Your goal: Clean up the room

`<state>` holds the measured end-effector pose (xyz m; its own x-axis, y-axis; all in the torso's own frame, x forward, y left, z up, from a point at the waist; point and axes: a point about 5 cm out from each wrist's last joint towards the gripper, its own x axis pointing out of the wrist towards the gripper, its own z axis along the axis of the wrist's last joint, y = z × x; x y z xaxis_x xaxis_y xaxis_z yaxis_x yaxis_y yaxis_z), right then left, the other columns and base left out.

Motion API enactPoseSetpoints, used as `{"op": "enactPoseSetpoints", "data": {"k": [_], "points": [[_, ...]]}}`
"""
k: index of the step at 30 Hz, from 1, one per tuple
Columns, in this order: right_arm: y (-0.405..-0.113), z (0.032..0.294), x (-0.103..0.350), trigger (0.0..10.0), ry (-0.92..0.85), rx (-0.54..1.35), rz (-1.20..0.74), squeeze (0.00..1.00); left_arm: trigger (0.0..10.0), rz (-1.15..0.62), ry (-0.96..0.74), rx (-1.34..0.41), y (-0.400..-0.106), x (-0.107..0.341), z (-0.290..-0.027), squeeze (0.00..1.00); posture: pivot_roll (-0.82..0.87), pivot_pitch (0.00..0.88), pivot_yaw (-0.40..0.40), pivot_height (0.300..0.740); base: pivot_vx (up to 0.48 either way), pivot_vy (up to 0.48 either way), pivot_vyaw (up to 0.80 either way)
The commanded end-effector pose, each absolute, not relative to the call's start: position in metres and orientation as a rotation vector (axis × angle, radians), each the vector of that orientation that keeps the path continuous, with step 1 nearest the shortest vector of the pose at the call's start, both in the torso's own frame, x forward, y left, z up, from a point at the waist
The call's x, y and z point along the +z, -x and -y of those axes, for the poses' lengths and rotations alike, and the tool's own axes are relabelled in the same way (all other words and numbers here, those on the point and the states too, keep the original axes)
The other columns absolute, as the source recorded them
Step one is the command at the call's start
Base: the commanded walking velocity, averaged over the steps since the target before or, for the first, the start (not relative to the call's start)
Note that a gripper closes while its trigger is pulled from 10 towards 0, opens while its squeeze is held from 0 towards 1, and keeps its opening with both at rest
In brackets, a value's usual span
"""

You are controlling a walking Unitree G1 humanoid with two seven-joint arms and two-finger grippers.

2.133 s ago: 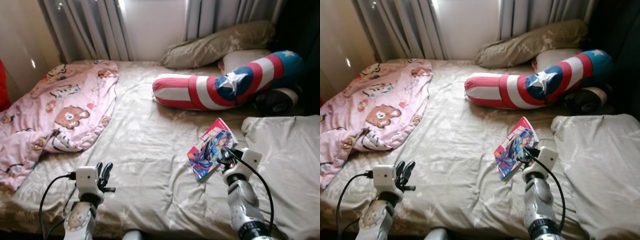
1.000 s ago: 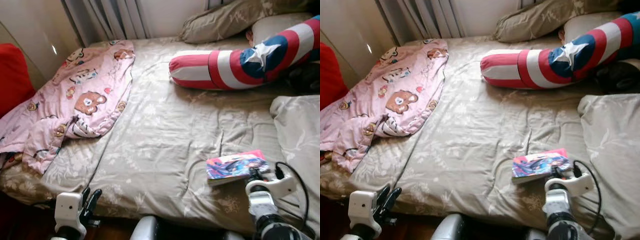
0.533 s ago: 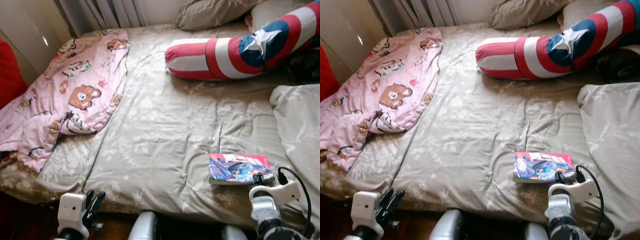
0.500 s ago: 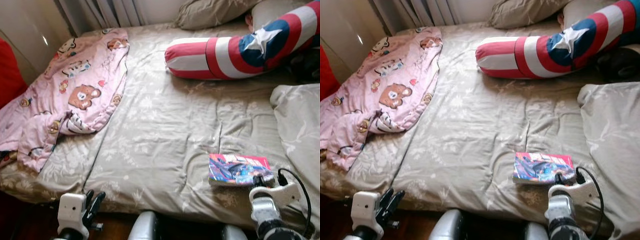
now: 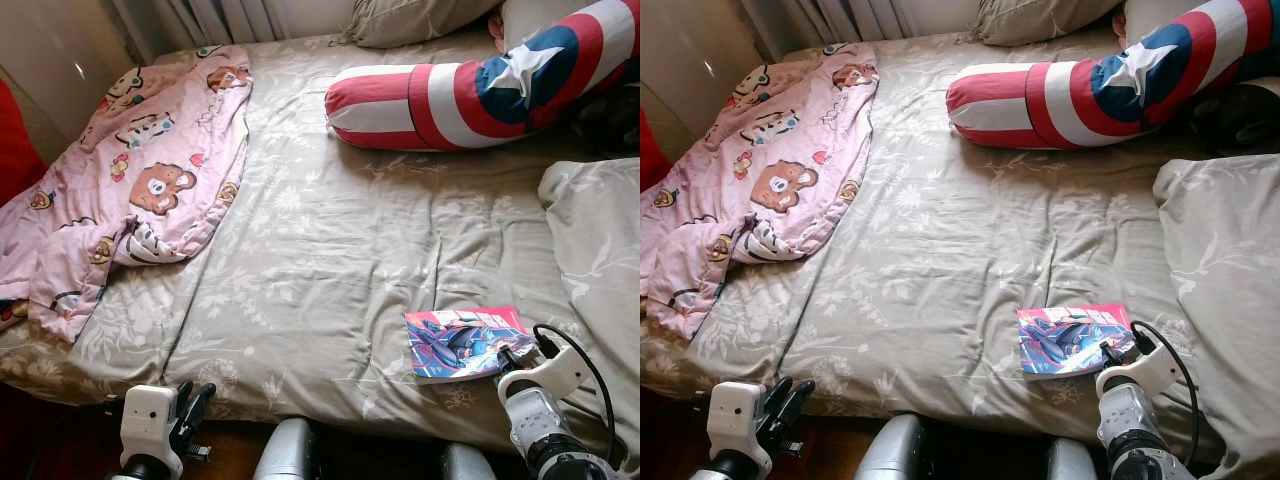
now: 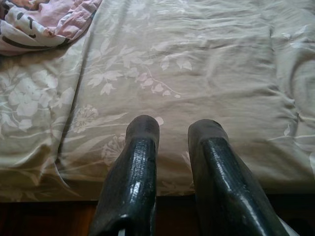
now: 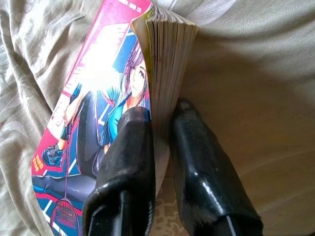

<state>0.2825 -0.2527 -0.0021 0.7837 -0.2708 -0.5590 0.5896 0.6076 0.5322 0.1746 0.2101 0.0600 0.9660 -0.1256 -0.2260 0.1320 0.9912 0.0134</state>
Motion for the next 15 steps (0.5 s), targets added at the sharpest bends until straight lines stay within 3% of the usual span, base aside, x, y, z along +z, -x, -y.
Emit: {"op": "enactPoseSetpoints", "data": {"k": [1,15], "points": [[-0.281,0.246,-0.007,10.0,-0.764,-0.503,-0.491,0.00,10.0,-0.250,-0.033,-0.118,-0.170,0.057,-0.214,0.00,0.24,0.203,0.165,0.647,0.000,0.000,0.00],[-0.263,0.242,-0.023,10.0,-0.804,-0.578,-0.547,0.03,10.0,-0.260,-0.053,-0.131,-0.172,0.054,-0.215,0.00,0.23,0.201,0.163,0.647,0.000,0.000,0.00]]}}
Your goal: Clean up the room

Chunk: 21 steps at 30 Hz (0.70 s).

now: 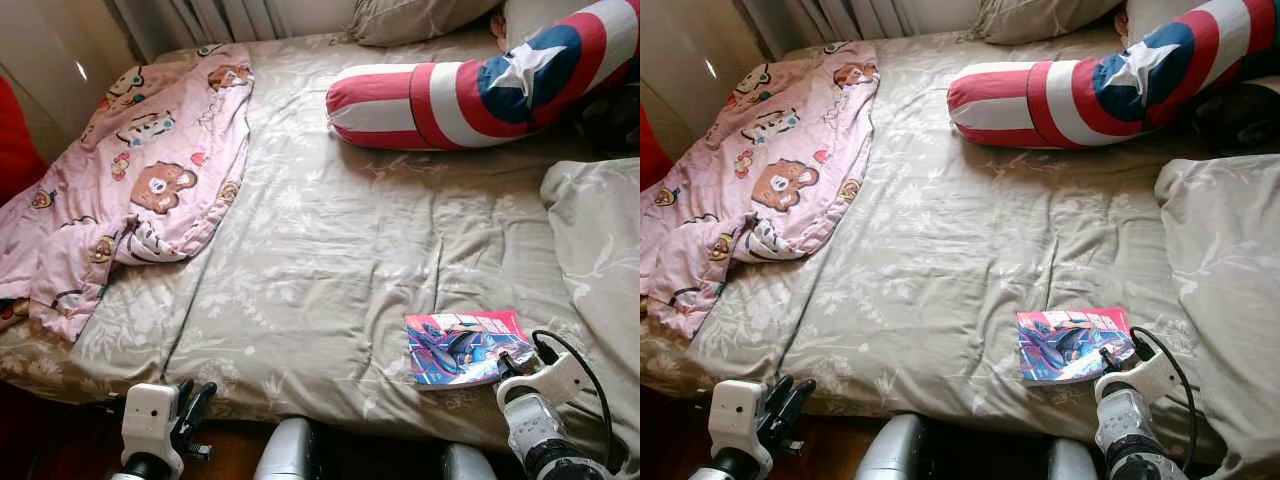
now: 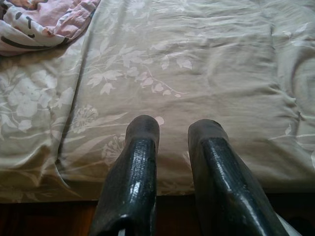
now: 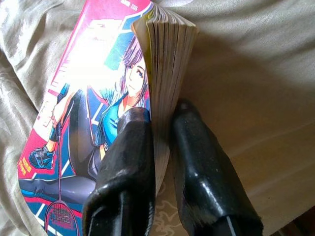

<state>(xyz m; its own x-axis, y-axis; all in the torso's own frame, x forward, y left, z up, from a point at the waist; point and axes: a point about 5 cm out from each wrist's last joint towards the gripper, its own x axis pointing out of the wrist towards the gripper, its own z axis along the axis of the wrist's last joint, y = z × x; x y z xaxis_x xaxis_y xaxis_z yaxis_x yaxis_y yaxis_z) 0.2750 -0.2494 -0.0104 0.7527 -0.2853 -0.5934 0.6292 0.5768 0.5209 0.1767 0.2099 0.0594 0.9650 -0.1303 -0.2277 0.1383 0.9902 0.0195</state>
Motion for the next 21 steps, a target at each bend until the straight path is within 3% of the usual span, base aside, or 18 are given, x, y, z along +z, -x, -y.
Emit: {"op": "enactPoseSetpoints", "data": {"k": [1,2,3,4,5,21], "points": [[-0.263,0.241,-0.024,10.0,-0.806,-0.579,-0.548,0.25,10.0,-0.260,-0.053,-0.131,-0.172,0.054,-0.215,0.00,0.23,0.201,0.163,0.647,0.000,0.000,0.00],[-0.263,0.241,-0.024,10.0,-0.808,-0.580,-0.548,0.25,10.0,-0.260,-0.052,-0.131,-0.172,0.054,-0.215,0.00,0.23,0.201,0.163,0.647,0.000,0.000,0.00],[-0.263,0.241,-0.024,10.0,-0.810,-0.582,-0.550,0.90,10.0,-0.260,-0.052,-0.132,-0.172,0.054,-0.214,0.00,0.23,0.201,0.162,0.647,0.000,0.000,0.00],[-0.263,0.241,-0.024,10.0,-0.810,-0.582,-0.550,0.90,10.0,-0.260,-0.053,-0.132,-0.172,0.054,-0.214,0.00,0.23,0.201,0.162,0.647,0.000,0.000,0.00],[-0.263,0.240,-0.024,10.0,-0.814,-0.582,-0.551,1.00,10.0,-0.261,-0.053,-0.132,-0.172,0.053,-0.214,0.00,0.23,0.201,0.161,0.647,0.000,0.000,0.00],[-0.241,0.228,-0.045,10.0,-0.856,-0.671,-0.623,1.00,10.0,-0.259,-0.052,-0.133,-0.179,0.049,-0.212,0.00,0.21,0.174,0.148,0.647,0.000,0.000,0.00]]}}
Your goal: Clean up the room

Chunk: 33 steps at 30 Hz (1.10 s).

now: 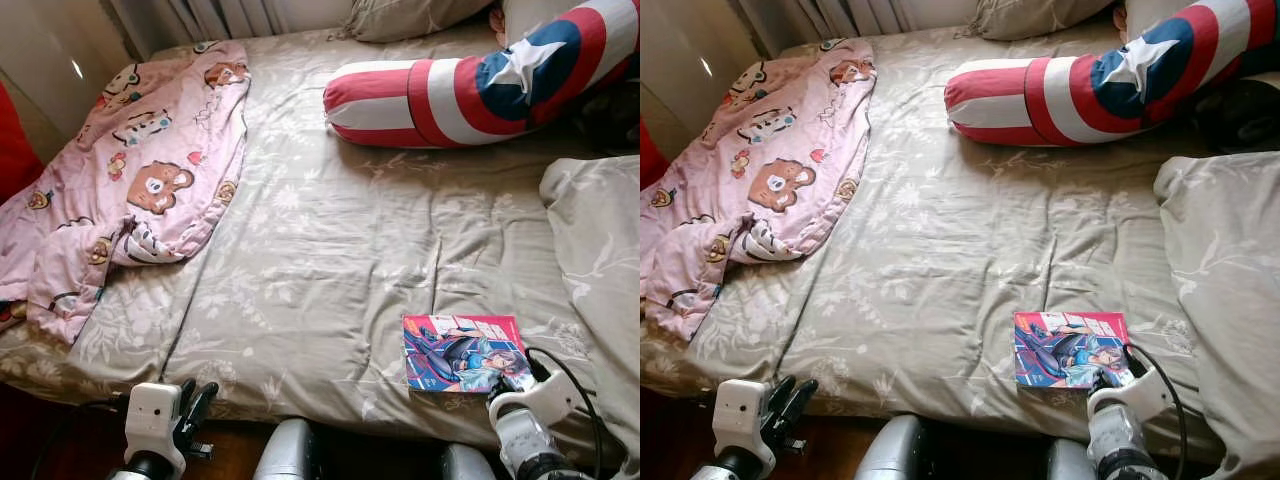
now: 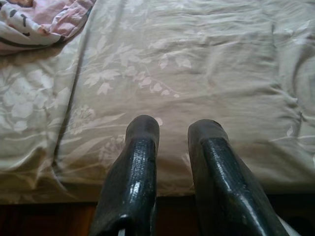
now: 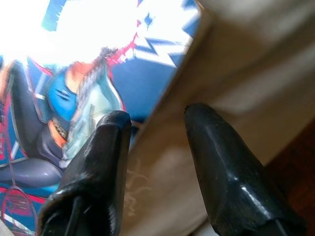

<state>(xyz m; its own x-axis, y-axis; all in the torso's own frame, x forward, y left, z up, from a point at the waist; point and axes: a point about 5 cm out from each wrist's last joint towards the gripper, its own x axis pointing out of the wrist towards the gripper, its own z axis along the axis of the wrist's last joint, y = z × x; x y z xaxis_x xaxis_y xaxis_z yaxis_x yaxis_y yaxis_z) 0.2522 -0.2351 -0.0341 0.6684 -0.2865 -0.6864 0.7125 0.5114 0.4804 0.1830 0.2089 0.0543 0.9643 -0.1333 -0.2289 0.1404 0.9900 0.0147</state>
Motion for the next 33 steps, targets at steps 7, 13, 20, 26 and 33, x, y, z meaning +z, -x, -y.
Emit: {"op": "enactPoseSetpoints", "data": {"k": [7,13,20,26,33], "points": [[-0.232,0.225,-0.051,10.0,-0.873,-0.703,-0.625,0.00,10.0,-0.249,-0.054,-0.135,-0.186,0.046,-0.211,0.00,0.19,0.146,0.137,0.647,0.000,0.000,0.00],[-0.231,0.225,-0.048,10.0,-0.781,-0.668,-0.532,0.00,10.0,-0.242,-0.047,-0.125,-0.197,0.038,-0.209,0.00,0.13,0.092,0.117,0.647,0.000,0.000,0.00],[-0.243,0.222,-0.029,10.0,-0.502,-0.467,-0.366,0.00,10.0,-0.235,-0.029,-0.109,-0.215,0.028,-0.204,0.00,0.07,0.021,0.101,0.647,0.000,0.000,0.00],[-0.250,0.217,-0.013,10.0,-0.323,-0.350,-0.259,0.00,10.0,-0.235,0.011,-0.074,-0.229,0.020,-0.203,0.00,0.04,0.000,0.089,0.647,0.000,0.000,0.00],[-0.260,0.216,-0.006,10.0,-0.181,-0.251,-0.256,0.00,10.0,-0.240,0.064,-0.018,-0.249,0.011,-0.202,0.00,0.02,0.000,0.059,0.667,0.000,0.000,0.00]]}}
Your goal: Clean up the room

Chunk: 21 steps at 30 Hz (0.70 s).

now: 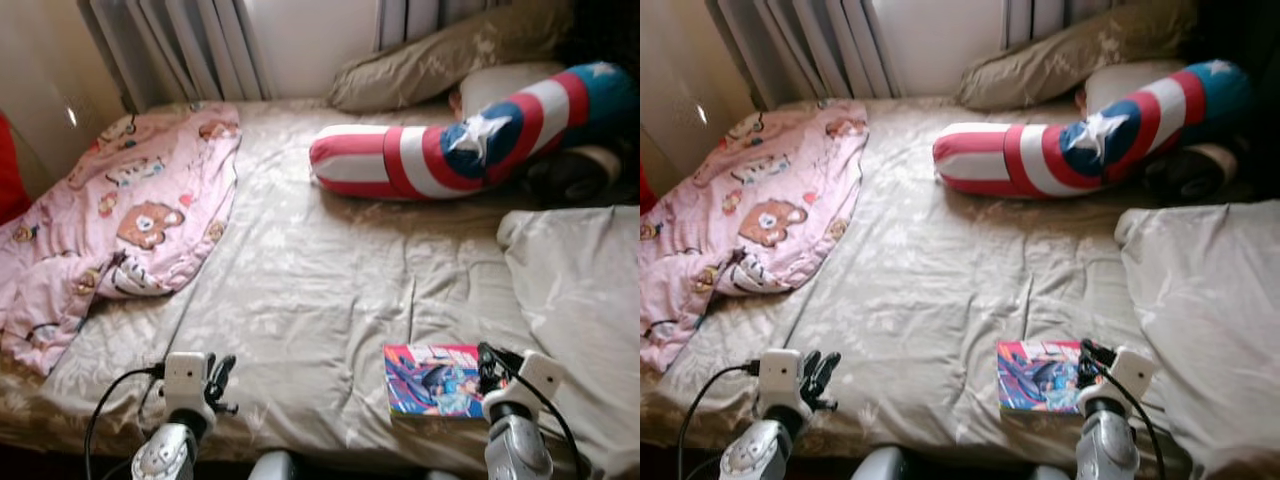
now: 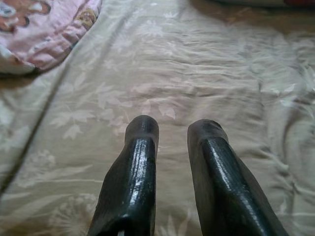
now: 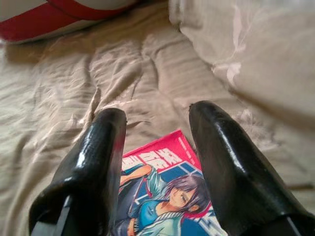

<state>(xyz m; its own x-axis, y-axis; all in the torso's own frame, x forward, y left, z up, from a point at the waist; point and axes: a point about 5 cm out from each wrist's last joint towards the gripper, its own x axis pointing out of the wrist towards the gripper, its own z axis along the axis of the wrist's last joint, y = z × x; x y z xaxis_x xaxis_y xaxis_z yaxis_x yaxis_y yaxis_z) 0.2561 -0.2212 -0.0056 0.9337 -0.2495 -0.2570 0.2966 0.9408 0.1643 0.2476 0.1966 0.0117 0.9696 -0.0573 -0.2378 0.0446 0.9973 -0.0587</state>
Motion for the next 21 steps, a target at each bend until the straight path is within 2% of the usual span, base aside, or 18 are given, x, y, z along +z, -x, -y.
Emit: {"op": "enactPoseSetpoints", "data": {"k": [1,11,21], "points": [[-0.262,0.216,-0.005,10.0,-0.188,-0.246,-0.265,0.00,10.0,-0.242,0.067,-0.014,-0.251,0.010,-0.202,0.00,0.01,0.000,0.055,0.672,0.000,0.000,0.00],[-0.254,0.201,-0.028,10.0,-0.105,-0.098,-0.491,0.00,10.0,-0.397,0.091,0.023,-0.249,-0.018,-0.203,0.00,0.01,0.000,0.050,0.737,0.000,0.000,0.00],[-0.235,0.195,-0.050,10.0,-0.039,-0.023,-0.696,0.00,10.0,-0.618,0.121,0.106,-0.223,-0.049,-0.210,0.00,0.01,0.000,0.039,0.740,0.000,0.000,0.00]]}}
